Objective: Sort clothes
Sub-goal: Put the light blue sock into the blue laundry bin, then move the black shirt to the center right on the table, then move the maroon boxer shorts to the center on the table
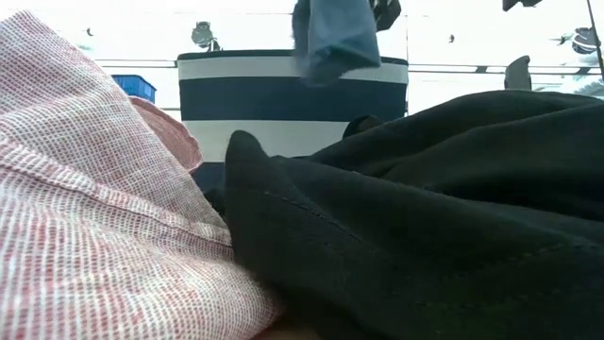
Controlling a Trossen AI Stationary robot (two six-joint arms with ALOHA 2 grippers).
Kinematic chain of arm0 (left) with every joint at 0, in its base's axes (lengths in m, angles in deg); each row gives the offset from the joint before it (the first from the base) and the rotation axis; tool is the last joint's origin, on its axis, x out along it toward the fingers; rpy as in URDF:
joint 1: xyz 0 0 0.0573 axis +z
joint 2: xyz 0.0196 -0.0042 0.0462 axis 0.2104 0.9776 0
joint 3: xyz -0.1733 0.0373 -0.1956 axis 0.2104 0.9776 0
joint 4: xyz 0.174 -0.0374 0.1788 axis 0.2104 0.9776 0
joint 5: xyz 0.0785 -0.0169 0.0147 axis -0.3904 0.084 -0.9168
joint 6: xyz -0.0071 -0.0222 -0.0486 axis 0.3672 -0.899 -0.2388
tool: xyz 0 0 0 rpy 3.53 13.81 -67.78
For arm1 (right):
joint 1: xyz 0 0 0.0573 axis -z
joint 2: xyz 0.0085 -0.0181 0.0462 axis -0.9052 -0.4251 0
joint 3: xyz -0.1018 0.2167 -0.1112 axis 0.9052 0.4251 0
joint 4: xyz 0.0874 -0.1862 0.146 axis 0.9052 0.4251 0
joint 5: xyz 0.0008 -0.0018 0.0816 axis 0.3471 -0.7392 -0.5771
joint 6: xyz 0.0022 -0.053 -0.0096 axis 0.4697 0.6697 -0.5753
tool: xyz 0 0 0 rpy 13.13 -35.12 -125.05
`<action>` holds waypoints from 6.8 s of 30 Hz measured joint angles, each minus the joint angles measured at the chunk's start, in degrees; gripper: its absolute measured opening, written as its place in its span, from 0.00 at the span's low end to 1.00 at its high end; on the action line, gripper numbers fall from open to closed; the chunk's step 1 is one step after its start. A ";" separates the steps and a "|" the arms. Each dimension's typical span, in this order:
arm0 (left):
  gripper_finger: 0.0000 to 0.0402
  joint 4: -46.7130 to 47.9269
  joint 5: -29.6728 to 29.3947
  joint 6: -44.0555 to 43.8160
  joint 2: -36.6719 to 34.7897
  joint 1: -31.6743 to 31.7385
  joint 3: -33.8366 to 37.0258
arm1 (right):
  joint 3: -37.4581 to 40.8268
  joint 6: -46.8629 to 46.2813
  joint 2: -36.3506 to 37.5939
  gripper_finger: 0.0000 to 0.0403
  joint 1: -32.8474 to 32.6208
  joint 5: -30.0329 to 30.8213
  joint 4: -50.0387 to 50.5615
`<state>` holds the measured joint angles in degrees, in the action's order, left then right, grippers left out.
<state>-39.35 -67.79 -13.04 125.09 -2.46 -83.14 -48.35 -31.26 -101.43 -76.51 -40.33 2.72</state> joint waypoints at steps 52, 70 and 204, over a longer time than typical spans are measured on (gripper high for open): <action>0.32 -7.02 -5.17 -19.41 -20.76 -7.66 26.51 | -78.16 7.45 -47.48 0.10 37.94 -16.84 64.15; 0.32 -6.65 -0.36 -21.54 -20.79 -7.65 26.51 | -78.28 10.82 -37.56 0.47 36.90 -16.79 76.10; 0.32 -0.35 7.11 -33.42 -20.39 -7.65 26.47 | -26.67 1.41 -36.01 0.40 1.23 -6.55 26.03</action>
<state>-39.71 -60.68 -46.46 104.70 -10.11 -56.67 -75.01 -29.86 -137.44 -75.27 -46.88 28.75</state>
